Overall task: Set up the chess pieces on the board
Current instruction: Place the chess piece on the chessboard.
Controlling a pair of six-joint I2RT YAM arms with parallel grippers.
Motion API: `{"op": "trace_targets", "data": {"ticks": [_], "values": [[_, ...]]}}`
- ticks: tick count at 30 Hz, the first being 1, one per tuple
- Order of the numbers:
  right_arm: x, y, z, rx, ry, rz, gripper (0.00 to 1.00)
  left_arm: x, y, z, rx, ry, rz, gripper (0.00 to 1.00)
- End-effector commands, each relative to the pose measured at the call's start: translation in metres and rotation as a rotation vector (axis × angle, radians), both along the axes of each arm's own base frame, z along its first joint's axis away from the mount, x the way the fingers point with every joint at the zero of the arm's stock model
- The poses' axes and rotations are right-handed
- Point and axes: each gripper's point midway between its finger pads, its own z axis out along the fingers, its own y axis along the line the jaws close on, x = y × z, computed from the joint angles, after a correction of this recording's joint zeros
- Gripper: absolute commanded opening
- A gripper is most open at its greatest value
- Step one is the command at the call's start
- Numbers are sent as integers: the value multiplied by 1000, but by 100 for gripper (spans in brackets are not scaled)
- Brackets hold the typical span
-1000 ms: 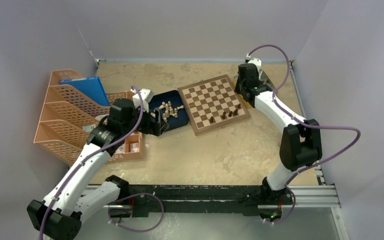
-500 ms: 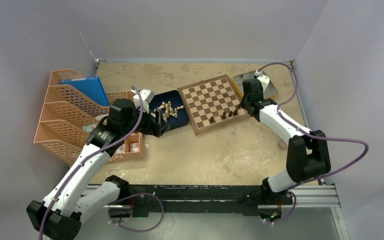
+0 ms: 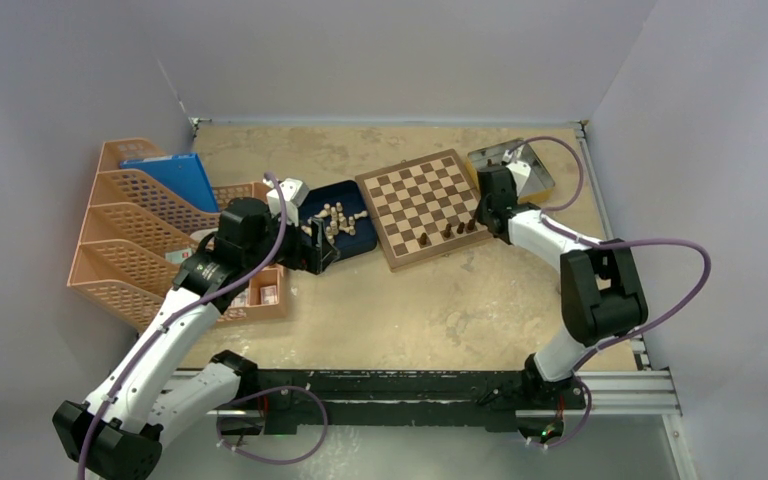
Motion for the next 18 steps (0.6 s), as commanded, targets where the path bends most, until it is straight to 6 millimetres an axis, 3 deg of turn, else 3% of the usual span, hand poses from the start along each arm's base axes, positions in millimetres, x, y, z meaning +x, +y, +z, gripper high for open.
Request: {"op": "trace_targets", "data": {"ticks": [1,18], "values": [[7,-4,8,3,-60,-40,16,5,-3,18,-27,-62,-1,85],[5,-7,-5,-14,-36,-47,20,5,-3,17,-23,-59,1,85]]}}
